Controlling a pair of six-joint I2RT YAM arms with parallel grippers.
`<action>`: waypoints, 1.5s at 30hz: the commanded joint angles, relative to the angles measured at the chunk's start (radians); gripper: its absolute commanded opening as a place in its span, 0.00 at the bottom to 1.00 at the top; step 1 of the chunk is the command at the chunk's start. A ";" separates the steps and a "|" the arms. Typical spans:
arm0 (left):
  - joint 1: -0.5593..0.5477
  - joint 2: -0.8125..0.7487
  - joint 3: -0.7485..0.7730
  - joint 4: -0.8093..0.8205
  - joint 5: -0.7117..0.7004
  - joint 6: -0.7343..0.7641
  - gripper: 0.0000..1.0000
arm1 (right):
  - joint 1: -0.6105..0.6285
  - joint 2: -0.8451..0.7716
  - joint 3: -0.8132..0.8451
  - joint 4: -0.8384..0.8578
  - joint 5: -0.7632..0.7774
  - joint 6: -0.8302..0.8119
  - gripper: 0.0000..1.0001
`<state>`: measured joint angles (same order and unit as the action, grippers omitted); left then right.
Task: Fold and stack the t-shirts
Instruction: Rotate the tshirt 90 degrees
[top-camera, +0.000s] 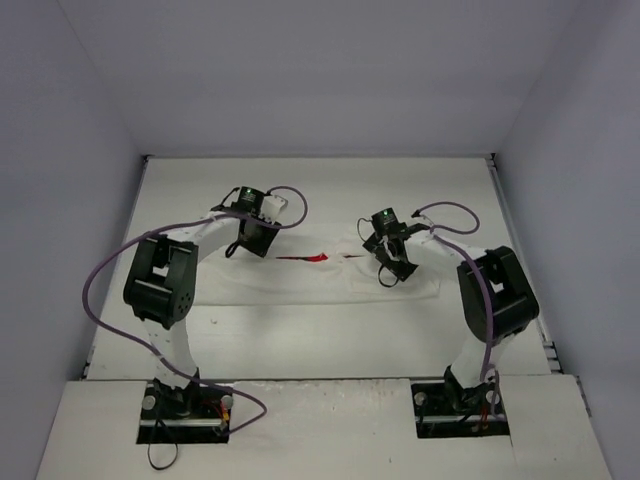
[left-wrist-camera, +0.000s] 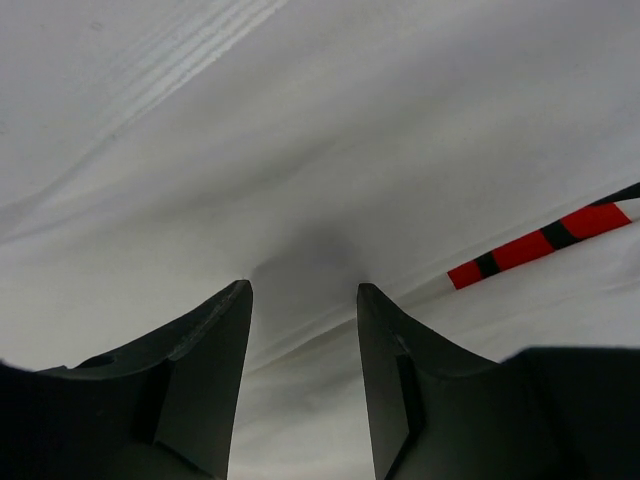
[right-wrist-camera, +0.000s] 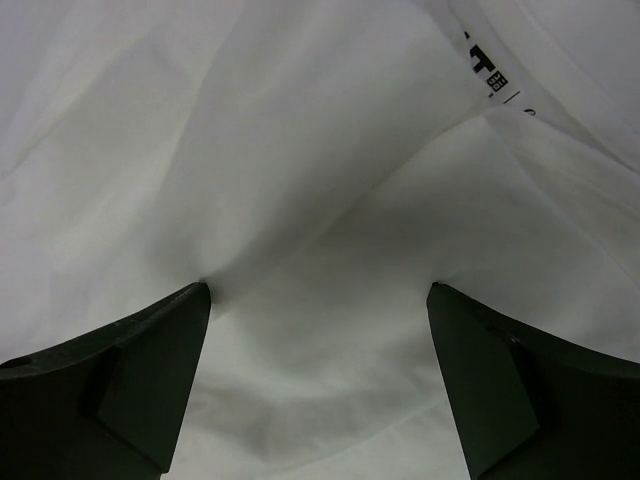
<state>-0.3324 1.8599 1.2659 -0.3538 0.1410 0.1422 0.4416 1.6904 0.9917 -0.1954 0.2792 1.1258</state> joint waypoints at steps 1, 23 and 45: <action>-0.001 0.023 0.058 0.019 0.026 -0.042 0.42 | -0.011 0.088 0.071 -0.019 0.083 0.077 0.87; -0.292 -0.017 -0.022 0.104 0.183 -0.852 0.39 | -0.143 0.868 1.299 -0.173 -0.161 -0.980 0.90; -0.260 -0.096 0.073 -0.136 0.042 -0.535 0.42 | -0.205 -0.146 0.054 0.032 -0.200 -0.749 0.48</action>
<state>-0.5841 1.7619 1.3242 -0.5195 0.1577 -0.4259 0.2970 1.5830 1.3581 -0.2601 0.1510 0.2196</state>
